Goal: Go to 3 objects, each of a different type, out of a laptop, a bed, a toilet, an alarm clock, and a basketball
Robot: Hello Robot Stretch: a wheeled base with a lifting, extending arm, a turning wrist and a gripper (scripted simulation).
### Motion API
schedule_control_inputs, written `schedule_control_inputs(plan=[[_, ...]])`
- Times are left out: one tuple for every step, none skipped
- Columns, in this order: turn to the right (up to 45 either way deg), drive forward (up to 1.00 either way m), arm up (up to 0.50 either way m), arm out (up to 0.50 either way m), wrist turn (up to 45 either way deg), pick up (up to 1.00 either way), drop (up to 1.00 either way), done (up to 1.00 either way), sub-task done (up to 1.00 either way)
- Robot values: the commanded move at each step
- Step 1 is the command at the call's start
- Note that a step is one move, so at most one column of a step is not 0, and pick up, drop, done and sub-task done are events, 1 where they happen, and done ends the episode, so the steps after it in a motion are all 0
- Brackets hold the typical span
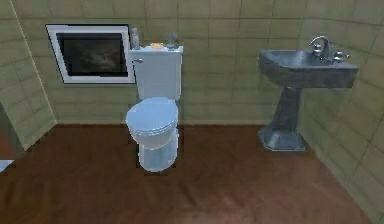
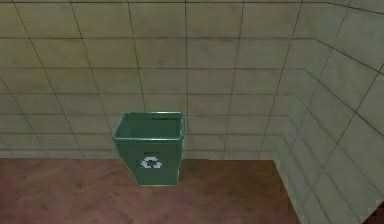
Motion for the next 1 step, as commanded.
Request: schedule_control_inputs(plan=[[6.0,0.00,0.00,0.00,0.0,0.00,0.00,0.00,0.00]])
